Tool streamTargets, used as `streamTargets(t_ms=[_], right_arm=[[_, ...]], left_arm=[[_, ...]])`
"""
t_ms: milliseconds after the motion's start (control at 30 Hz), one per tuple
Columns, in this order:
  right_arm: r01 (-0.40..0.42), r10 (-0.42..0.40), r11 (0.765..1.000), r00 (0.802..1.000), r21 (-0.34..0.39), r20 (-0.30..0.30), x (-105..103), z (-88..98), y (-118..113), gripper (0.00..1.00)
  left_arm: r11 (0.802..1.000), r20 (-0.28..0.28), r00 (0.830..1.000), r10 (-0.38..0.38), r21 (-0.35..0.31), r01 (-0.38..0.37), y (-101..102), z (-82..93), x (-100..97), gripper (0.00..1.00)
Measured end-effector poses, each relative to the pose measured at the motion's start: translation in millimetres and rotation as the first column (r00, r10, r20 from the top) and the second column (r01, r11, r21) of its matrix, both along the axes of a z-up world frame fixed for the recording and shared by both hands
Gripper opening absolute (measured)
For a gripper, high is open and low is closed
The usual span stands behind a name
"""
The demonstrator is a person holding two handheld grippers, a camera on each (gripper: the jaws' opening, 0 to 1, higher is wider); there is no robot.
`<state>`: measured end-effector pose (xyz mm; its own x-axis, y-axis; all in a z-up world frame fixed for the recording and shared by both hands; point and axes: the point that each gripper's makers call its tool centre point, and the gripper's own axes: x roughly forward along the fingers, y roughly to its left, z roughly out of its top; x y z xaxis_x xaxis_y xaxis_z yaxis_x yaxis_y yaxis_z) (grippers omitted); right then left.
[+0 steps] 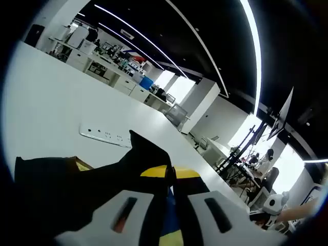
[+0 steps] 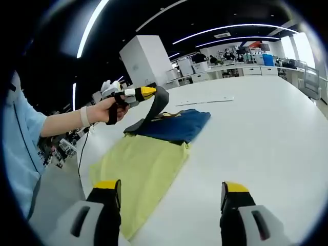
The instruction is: Fold the garment on the visible template until the final outline fits inside the template.
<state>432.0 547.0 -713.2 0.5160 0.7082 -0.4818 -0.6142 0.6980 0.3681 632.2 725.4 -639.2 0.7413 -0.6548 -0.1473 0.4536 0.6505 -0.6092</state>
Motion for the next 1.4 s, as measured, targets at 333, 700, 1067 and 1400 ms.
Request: streamTargets(t_ms=[333, 700, 1067, 1400], right_arm=[[-0.002, 0.002, 1.0, 1.0, -0.001, -0.014, -4, -6.5, 2, 0.79], [0.008, -0.008, 1.0, 1.0, 0.007, -0.021, -4, -8.0, 2, 0.78], [0.02, -0.02, 1.0, 1.0, 0.023, -0.015, -2, -5.2, 1, 0.78], [0.011, -0.011, 1.0, 1.0, 0.021, -0.016, -1, -6.4, 4, 0.78]], left_arm=[[0.987, -0.048, 0.988, -0.144, 0.067, 0.147, -52, -35.9, -31.1, 0.0], [0.972, -0.134, 0.972, -0.195, 0.105, 0.209, -69, -76.5, -46.0, 0.0], [0.966, -0.158, 0.964, -0.212, 0.114, 0.231, -76, -88.3, -50.9, 0.0], [0.959, -0.083, 0.97, -0.229, 0.154, 0.239, -80, -83.5, -48.5, 0.24]])
